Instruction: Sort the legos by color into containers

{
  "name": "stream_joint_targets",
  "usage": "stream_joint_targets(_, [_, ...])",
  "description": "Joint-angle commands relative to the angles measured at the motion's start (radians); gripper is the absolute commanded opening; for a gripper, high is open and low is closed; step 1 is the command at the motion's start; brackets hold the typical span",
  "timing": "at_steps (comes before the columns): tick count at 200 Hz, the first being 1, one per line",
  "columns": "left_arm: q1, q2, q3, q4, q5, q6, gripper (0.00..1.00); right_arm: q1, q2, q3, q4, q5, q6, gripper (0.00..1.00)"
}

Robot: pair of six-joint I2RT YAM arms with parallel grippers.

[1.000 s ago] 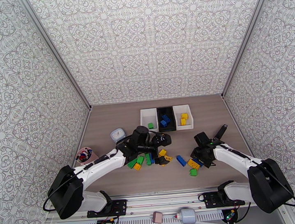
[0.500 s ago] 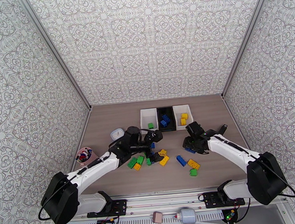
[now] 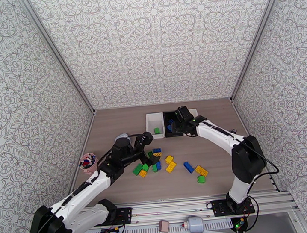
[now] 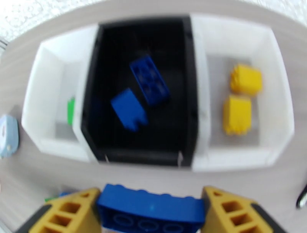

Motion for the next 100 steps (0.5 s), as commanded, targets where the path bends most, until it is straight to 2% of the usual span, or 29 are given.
stream_joint_targets(1, [0.008,-0.019,-0.023,-0.021,-0.047,-0.052,1.0,-0.028,0.097,0.109,0.049,0.015,-0.109,0.61])
stream_joint_targets(60, [0.008,-0.051,-0.035,-0.053,-0.102,-0.102,1.0,-0.062,0.352,0.398,0.068,-0.008,-0.223,0.62])
stream_joint_targets(100, [0.007,-0.067,-0.043,-0.068,-0.14,-0.122,1.0,-0.068,0.443,0.52,0.066,0.005,-0.235,0.72])
